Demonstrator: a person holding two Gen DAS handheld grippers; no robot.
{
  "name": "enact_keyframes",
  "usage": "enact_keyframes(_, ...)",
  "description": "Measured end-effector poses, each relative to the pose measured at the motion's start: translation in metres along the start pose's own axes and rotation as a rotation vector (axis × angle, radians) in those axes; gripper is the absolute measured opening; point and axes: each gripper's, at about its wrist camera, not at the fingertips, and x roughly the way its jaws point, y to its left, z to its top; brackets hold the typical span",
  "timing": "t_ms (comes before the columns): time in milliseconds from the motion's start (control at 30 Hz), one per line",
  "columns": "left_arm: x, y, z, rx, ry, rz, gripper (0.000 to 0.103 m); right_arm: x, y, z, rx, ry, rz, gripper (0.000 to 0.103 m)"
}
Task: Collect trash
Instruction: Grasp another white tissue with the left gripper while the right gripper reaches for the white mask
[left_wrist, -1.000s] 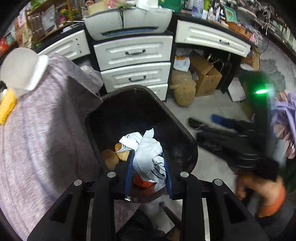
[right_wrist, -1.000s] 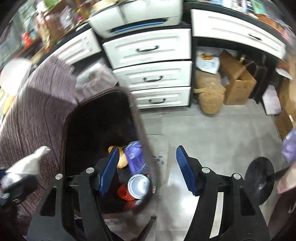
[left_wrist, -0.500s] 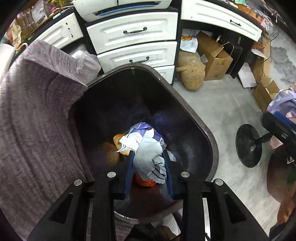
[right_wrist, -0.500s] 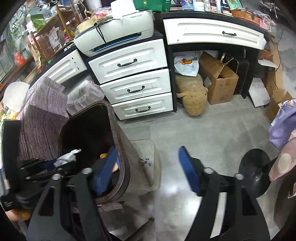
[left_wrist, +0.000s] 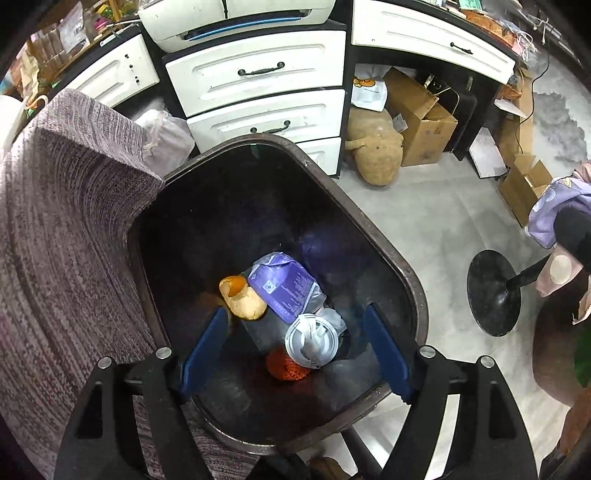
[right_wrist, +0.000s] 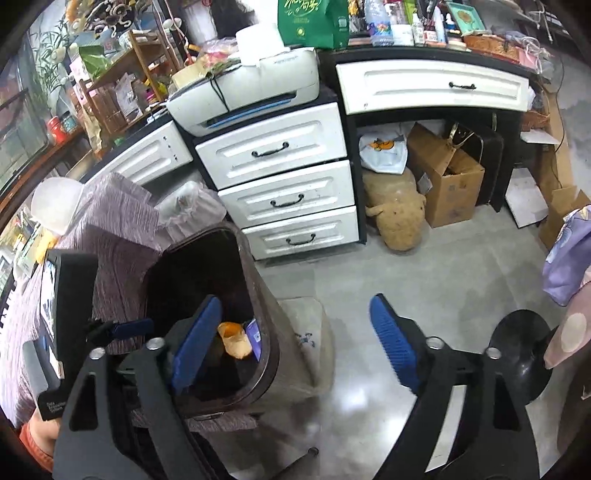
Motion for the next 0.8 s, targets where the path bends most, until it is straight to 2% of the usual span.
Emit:
enact_keyframes(133, -0.020, -0.006, -0.004, 0.019, -0.050, 0.005, 0.076, -0.003, -0.004, 0.004, 0.017, -0.008, -0.031, 0.084)
enact_keyframes(267, -0.053, -0.013, -0.009, 0.052, -0.130, 0.022, 0.078, -0.005, -0.012, 0.007, 0.056, -0.015, -0.015, 0.085)
enact_keyframes(433, -0.092, -0.013, -0.016, 0.068, -0.216, 0.023, 0.084, -0.006, -0.003, 0.006, 0.039, -0.006, -0.004, 0.086)
enact_keyframes(800, -0.150, 0.037, -0.030, -0.021, -0.261, 0.064, 0.086, -0.006, 0.065, 0.011, -0.098, 0.016, 0.106, 0.087)
